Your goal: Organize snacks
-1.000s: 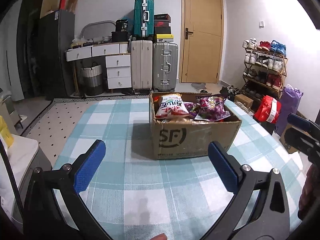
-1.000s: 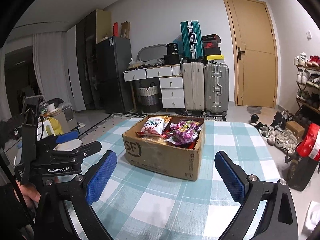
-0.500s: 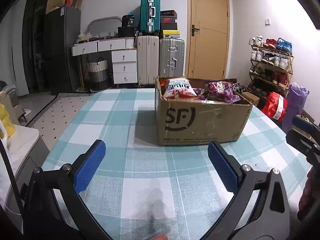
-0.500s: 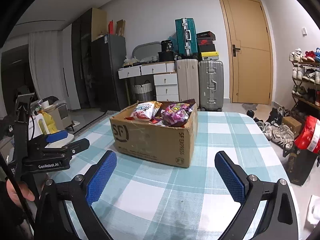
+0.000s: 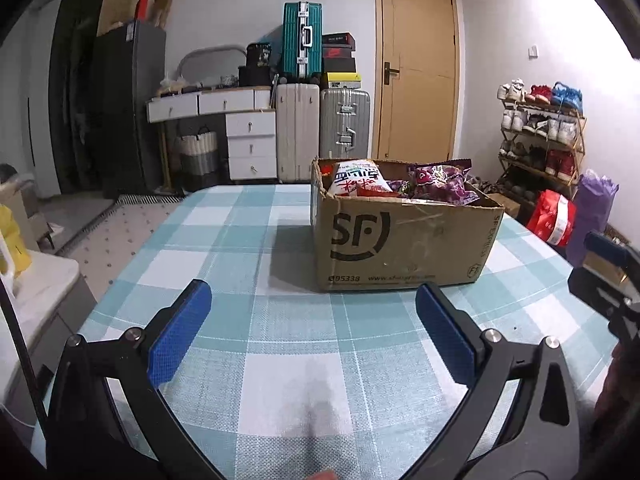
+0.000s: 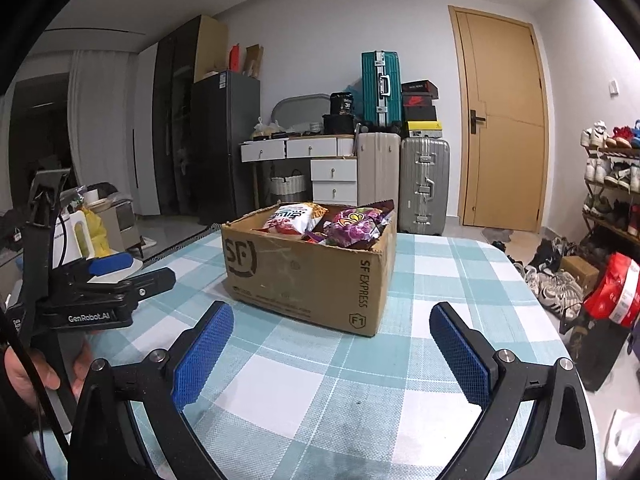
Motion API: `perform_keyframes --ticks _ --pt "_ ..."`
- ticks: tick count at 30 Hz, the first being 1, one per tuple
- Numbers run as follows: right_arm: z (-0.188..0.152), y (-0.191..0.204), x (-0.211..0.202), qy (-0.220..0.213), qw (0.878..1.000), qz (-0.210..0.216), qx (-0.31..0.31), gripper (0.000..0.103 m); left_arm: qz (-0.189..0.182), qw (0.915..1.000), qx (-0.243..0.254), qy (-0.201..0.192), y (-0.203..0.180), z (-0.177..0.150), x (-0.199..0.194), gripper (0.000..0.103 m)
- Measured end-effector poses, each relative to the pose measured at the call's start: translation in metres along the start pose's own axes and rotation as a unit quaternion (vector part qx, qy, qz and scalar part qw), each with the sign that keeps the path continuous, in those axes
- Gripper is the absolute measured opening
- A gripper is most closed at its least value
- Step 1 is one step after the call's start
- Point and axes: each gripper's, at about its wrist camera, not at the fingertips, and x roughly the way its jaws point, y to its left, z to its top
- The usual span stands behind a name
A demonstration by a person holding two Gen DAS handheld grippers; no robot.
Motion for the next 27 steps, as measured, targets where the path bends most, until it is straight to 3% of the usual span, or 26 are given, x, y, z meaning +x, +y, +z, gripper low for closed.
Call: perform_keyframes --ticks 7,13,27 --pt "-0.002 0.001 -0.008 -0.018 1.000 -0.017 -0.005 0.102 -0.001 0.9982 0.032 -0.050 -0.014 -0.003 -0.019 0.102" --pt "-0.003 0.000 -0.008 -0.018 1.000 -0.019 -0.003 0.103 -0.006 0.9981 0.005 -0.061 -0.002 -0.004 -0.027 0.102" --pt "-0.003 0.000 -0.008 -0.018 1.000 -0.019 -0.003 0.103 0.003 0.9981 0.003 -0.061 -0.002 -0.006 -0.028 0.102"
